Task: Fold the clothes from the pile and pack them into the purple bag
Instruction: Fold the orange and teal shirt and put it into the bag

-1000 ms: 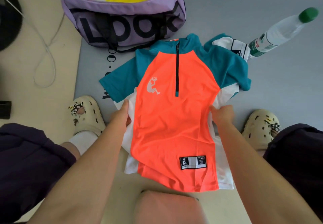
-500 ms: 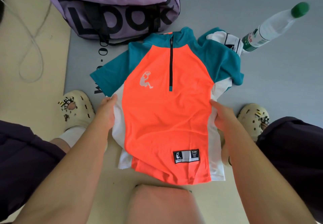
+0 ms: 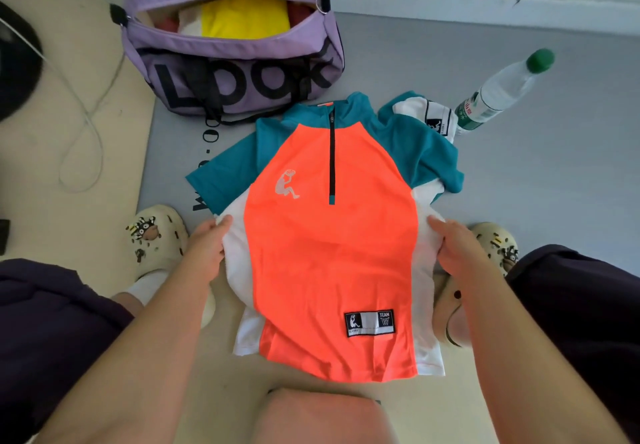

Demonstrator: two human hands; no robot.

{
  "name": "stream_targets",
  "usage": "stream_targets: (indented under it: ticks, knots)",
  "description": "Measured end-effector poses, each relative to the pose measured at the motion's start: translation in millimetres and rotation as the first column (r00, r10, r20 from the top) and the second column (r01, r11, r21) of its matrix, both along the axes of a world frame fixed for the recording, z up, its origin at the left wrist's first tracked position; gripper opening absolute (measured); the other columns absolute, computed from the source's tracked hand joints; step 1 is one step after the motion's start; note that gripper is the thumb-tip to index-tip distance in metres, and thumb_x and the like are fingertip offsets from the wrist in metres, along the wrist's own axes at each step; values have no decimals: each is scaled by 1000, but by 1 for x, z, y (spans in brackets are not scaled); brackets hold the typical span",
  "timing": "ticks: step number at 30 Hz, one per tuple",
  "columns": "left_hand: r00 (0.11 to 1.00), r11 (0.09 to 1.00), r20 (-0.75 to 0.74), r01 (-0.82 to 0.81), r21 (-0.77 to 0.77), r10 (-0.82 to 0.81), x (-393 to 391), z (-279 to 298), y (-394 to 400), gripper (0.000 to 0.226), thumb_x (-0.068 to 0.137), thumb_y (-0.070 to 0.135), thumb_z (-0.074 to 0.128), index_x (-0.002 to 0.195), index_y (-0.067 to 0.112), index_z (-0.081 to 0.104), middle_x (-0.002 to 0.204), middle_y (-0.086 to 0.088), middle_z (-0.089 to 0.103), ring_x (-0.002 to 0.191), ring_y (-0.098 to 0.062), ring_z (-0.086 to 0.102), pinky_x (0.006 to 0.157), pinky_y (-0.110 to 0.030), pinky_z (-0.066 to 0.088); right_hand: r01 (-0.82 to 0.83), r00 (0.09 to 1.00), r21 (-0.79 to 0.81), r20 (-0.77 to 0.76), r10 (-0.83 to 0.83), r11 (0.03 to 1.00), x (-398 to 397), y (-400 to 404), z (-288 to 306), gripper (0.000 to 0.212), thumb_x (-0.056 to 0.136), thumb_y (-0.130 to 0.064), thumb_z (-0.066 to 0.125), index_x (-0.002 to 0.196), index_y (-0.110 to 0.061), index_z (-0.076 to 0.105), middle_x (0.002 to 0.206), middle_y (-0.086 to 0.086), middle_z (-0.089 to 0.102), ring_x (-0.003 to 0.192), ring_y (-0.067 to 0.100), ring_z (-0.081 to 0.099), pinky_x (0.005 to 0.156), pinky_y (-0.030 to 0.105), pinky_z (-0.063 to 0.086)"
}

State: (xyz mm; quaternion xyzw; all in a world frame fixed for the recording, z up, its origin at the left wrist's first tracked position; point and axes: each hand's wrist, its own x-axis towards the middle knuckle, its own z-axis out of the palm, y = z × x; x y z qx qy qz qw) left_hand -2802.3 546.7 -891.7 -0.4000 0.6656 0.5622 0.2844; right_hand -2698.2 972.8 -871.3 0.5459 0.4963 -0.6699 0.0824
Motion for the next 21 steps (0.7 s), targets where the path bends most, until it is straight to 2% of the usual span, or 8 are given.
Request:
stream_targets:
  ticks: [2,5,8,10,12,14,18,21]
  knots:
    - [1000,997,-7,30,-76,-31,-2,8,4,40,91,33,68,124,14,55,122,-11,65,108,-29,64,97,-49,51,-85,996,121,13,84,989,-1,5,4,13,87,-17,70,85,-15,57,85,7,58,74,19,56,62,31,49]
    - [989,993,-139,32,-113,-48,-14,28,7,39,90,21,69,125,31,56,132,-7,60,116,-27,60,99,-49,50,-162,982,266,-47,181,950,-13,8,22,24,89,-18,63,109,-31,65,92,6,58,75,16,52,69,33,45]
    - [959,995,-268,84,-45,-93,-32,49,7,33,91,14,67,117,35,68,130,1,63,123,-17,57,109,-42,43,-239,945,301,-144,292,923,-30,10,43,22,92,-11,59,103,-25,73,98,7,63,85,20,54,79,38,45]
    - [936,981,-292,183,-67,-194,-43,58,6,27,90,13,68,110,31,71,127,3,65,121,-13,57,109,-35,43,-323,911,340,-143,388,884,-38,13,52,20,89,-7,65,102,-20,74,97,6,66,86,17,58,83,32,47]
    - [896,942,-291,309,-135,-336,-52,61,4,30,88,11,70,114,27,71,123,4,64,114,-10,57,94,-19,44,-479,840,475,6,542,738,-47,14,56,22,84,-9,72,104,-18,74,74,0,59,68,10,52,70,16,44]
    - [853,887,-272,378,-266,-445,-60,63,3,28,87,11,71,113,20,72,114,3,65,103,-10,57,77,-14,42,-573,777,599,179,603,560,-57,15,58,18,83,-12,73,101,-15,76,69,-2,58,64,11,51,66,21,39]
    - [802,745,-249,323,-583,-543,-77,64,-2,16,87,23,72,98,11,74,90,-2,67,85,-21,61,72,-26,40,-496,812,767,242,531,408,-77,19,65,11,85,-17,68,90,-9,74,82,8,66,78,25,60,70,27,37]
    - [737,712,-295,341,-614,-608,-94,66,2,13,89,24,67,82,13,69,93,-10,66,86,-27,60,72,-30,40,-432,838,790,175,516,435,-98,18,71,7,86,-20,66,85,-15,68,92,4,60,82,20,55,75,26,36]
